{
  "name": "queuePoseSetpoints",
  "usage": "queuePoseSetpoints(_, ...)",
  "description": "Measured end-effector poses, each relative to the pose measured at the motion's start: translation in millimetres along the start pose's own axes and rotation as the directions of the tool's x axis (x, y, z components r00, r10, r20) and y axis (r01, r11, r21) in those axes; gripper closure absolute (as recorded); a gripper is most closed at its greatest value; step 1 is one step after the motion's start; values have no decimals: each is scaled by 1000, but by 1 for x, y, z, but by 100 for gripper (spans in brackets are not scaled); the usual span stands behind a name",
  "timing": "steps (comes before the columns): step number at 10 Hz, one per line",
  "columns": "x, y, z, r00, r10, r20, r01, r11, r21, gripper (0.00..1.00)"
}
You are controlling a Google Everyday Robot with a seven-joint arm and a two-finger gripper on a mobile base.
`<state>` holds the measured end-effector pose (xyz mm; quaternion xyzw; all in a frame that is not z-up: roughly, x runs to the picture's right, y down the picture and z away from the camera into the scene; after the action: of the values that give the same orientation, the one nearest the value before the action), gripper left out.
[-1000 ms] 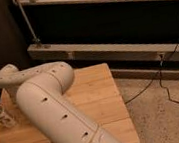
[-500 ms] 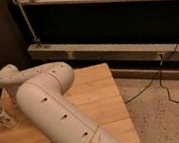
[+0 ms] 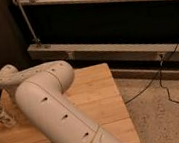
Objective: Push the eraser across the table
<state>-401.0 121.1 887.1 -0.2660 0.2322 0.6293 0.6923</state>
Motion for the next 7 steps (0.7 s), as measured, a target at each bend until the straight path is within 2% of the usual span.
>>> queuePoseSetpoints(2, -1, -12, 5, 1000, 13, 15, -14, 1000, 12, 58)
queuePoseSetpoints(5, -13, -31, -2, 998, 32, 49, -34, 999, 36, 58)
queuePoseSetpoints(7, -18, -29, -7, 997, 29, 66, -31, 999, 37, 58)
